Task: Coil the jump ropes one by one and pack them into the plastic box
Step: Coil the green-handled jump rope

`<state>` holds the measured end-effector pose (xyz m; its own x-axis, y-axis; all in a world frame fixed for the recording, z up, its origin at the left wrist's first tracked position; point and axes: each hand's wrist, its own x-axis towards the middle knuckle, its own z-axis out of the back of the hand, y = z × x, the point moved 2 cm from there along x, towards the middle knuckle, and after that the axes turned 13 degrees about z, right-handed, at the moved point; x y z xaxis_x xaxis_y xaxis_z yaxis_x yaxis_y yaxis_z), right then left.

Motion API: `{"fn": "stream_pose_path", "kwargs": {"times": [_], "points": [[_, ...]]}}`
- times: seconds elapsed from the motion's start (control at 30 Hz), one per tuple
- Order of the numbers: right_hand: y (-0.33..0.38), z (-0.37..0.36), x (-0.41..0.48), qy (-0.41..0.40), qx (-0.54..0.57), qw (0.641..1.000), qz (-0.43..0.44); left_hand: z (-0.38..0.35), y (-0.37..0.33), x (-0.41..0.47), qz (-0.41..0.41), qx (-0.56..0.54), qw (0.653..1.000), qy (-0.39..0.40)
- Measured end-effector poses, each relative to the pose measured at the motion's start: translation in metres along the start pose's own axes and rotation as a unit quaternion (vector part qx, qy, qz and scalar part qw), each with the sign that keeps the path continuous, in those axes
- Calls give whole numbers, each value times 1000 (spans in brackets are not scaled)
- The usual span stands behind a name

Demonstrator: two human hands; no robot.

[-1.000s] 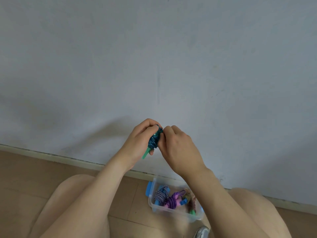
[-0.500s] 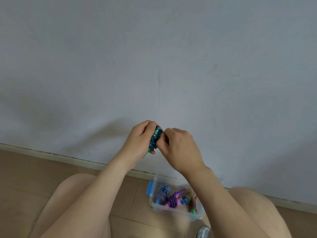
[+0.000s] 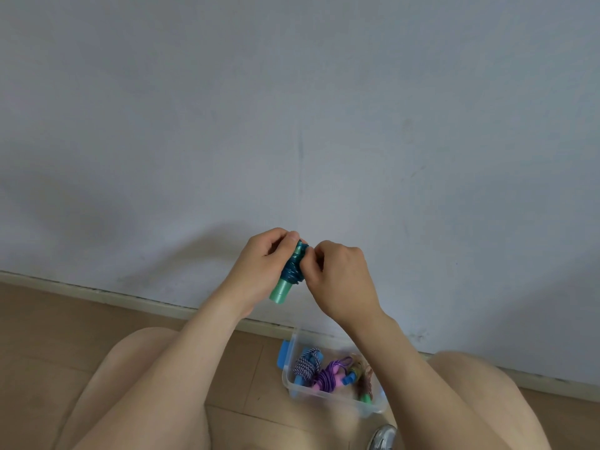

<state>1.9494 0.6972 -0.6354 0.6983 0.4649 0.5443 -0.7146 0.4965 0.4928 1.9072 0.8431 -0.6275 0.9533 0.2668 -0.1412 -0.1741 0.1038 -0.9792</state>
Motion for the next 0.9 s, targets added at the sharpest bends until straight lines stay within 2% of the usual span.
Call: {"fn": "stream_pose_path", "kwargs": {"times": [0.1, 0.2, 0.27, 0.37, 0.47, 0.57, 0.63, 0.73, 0.9], "points": [[0, 3, 2, 22, -5, 1000, 15, 1, 2, 1, 7, -11, 1000, 10], [-3, 7, 3, 105, -23, 992, 67, 6, 0, 2, 8, -5, 1000, 11], [-6, 7, 1, 125, -2, 990, 64, 7, 0, 1, -1, 30, 1000, 8], [-4, 10, 2, 116, 81, 990, -8, 6, 1, 0, -10, 49, 999, 8], [-6, 14, 5, 93, 191, 970, -120, 3, 2, 0, -14, 33, 999, 13], [-10, 16, 2, 73, 195, 964, -163, -2, 4, -1, -22, 50, 998, 20], [-10, 15, 2, 69, 152, 978, -122, -2, 4, 0, -16, 43, 999, 22], [-10, 12, 3, 39, 73, 996, -40, 2, 3, 2, 18, -39, 999, 19], [-9, 10, 2, 18, 83, 996, 7, 3, 5, 5, 51, -105, 993, 27]]}}
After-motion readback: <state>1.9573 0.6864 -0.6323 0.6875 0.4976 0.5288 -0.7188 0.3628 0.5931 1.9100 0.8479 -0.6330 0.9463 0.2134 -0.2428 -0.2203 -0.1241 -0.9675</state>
